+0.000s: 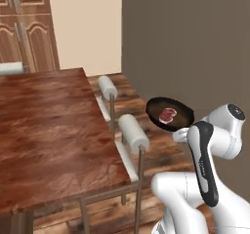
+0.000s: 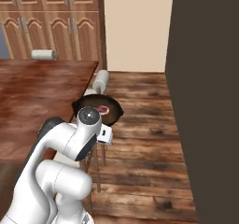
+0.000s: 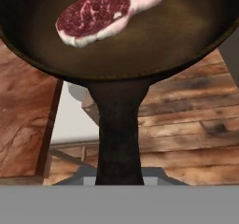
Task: Pick up the pan with the steak in it and place it on the dining table. Then place the steak on the plate.
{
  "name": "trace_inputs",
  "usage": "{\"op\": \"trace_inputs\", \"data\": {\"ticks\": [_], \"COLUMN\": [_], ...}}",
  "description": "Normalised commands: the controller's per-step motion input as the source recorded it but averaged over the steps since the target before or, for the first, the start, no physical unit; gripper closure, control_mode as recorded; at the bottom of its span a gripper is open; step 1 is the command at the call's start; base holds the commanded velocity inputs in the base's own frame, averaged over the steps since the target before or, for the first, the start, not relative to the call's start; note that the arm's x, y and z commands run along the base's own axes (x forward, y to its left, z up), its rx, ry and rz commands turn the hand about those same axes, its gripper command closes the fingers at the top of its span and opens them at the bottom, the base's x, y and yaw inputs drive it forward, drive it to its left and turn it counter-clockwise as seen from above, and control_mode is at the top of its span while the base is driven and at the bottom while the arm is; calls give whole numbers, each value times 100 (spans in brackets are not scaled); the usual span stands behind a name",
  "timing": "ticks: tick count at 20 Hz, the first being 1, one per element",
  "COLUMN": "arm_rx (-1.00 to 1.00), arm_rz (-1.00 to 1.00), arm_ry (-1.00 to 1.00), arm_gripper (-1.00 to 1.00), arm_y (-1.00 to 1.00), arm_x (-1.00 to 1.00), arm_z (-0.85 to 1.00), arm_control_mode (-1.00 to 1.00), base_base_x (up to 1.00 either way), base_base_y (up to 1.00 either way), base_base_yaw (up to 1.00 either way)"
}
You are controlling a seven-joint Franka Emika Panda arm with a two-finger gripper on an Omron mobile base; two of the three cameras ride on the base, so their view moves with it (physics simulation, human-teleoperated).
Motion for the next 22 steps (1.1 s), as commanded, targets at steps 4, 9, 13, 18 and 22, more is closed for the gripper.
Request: {"op": "trace_inputs", "data": {"ticks": [4,9,13,18,22], "arm_rx": [0,0,0,0,0], "arm_rz": [0,0,0,0,0], "arm_ry": [0,0,0,0,0], "arm_gripper": [100,100,100,100,100], "arm_y": [0,0,0,0,0], "arm_x": [0,0,0,0,0], "arm_z": [0,0,0,0,0], "arm_control_mode": [100,100,100,100,100], "base_base_x": [-14,-4,5,6,5], "base_base_y": [-4,-8,-69,-90,-92], "base_base_yaw": [41,6,3,4,4]}}
